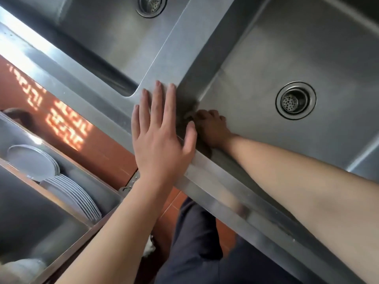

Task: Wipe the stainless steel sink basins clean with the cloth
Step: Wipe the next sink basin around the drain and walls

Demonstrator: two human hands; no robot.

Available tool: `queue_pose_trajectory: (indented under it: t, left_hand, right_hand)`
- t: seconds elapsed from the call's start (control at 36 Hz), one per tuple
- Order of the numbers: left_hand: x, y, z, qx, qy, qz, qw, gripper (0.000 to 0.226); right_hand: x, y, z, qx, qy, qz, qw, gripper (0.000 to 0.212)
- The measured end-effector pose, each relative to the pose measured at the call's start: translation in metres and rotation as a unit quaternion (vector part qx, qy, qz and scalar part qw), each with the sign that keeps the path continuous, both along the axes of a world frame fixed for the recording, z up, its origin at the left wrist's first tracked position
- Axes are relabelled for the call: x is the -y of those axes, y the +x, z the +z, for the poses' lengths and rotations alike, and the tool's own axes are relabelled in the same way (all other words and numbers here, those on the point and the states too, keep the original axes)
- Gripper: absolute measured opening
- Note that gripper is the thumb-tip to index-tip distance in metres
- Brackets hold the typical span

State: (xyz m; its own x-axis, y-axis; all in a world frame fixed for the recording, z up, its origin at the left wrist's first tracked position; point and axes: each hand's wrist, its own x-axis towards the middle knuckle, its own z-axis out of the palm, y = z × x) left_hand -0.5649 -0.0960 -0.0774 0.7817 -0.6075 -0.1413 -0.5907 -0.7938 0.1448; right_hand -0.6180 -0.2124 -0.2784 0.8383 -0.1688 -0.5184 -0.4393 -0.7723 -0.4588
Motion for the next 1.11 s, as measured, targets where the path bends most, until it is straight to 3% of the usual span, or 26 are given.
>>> queue_pose_trajectory:
  t: [0.19,0.31,0.47,0.58,0.75,0.97,1.11]
  left_hand:
    - [0.004,-0.001,0.003,-0.011,0.037,-0.003,0.999,0.077]
    - [0.013,-0.014,0.009,-0.049,0.029,0.032,0.998,0.08]
    - [0.028,-0.056,0.005,-0.028,0.052,0.003,0.998,0.083]
    - [0.029,-0.055,-0.001,-0.02,0.096,0.001,0.995,0.078]
    - [0.032,-0.053,0.0,-0.032,0.123,0.003,0.992,0.069]
    - [0.034,-0.054,0.003,-0.03,0.121,0.013,0.992,0.065]
    - [0.034,-0.053,0.004,-0.026,0.133,0.009,0.991,0.069]
  right_hand:
    - [0.031,-0.018,0.001,0.02,-0.039,0.159,0.986,0.031]
    - [0.035,-0.062,0.006,-0.001,-0.046,0.154,0.987,0.031]
    - [0.046,-0.157,0.017,-0.031,-0.041,0.143,0.988,0.03]
    - [0.061,-0.216,0.016,0.012,-0.087,0.132,0.987,0.039]
    - [0.08,-0.223,0.024,0.016,-0.063,-0.098,0.993,0.032]
    - [0.165,-0.157,0.019,-0.01,-0.137,-0.232,0.963,0.041]
    - [0.19,-0.118,0.041,0.051,-0.118,-0.341,0.931,0.046]
